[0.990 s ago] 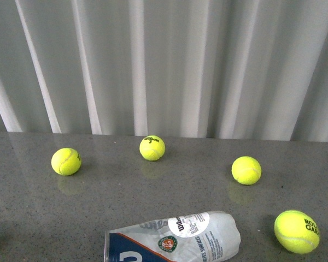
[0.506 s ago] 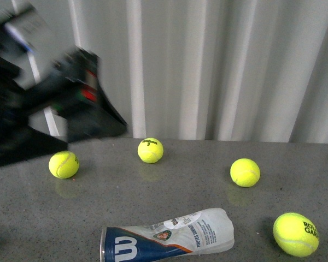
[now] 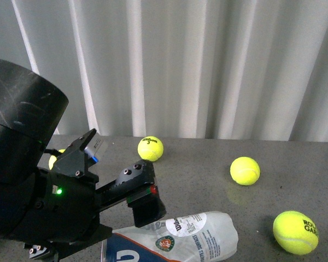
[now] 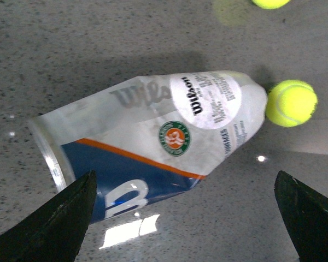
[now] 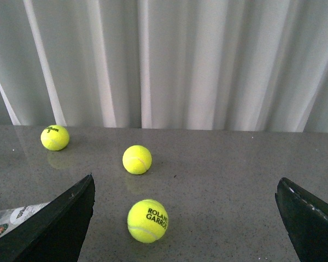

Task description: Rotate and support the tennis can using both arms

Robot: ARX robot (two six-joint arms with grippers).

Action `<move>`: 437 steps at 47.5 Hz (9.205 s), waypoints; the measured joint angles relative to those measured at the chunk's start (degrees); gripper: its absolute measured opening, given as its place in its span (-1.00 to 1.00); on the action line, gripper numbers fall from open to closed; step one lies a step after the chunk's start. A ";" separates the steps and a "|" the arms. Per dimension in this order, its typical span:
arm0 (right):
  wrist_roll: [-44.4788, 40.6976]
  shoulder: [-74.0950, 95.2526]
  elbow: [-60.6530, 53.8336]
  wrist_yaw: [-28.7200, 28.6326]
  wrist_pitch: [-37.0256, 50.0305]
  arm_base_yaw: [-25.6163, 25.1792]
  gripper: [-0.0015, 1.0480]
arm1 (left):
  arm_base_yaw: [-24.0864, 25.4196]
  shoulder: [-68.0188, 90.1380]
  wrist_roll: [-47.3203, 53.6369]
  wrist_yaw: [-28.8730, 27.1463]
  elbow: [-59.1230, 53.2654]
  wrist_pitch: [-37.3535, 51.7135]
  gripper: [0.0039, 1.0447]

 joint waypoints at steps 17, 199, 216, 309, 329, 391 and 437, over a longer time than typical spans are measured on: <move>0.00 0.00 0.00 0.00 0.00 0.00 0.87 | 3.37 1.99 6.38 -6.01 -1.62 1.18 0.88; 0.02 0.00 0.00 0.00 0.00 0.00 0.87 | -7.41 -4.48 146.73 -38.99 34.99 -58.69 -0.94; 0.02 0.00 0.00 0.00 0.00 0.00 0.87 | -9.16 -2.45 147.53 -39.47 29.81 -52.11 -0.94; 0.02 0.00 0.00 0.00 0.00 0.00 0.87 | 7.85 -25.73 92.02 7.19 33.68 -39.26 0.88; 0.00 0.00 0.00 0.04 0.00 0.00 0.87 | 36.81 -44.59 35.32 -3.30 -14.64 14.10 0.22; 0.00 0.00 0.00 0.00 0.00 0.00 0.87 | 21.53 -81.66 32.00 -17.97 -43.82 8.13 -0.93; 0.02 0.00 0.00 0.00 0.00 0.00 0.87 | 21.53 -99.01 31.95 -17.94 -43.80 -9.68 -0.02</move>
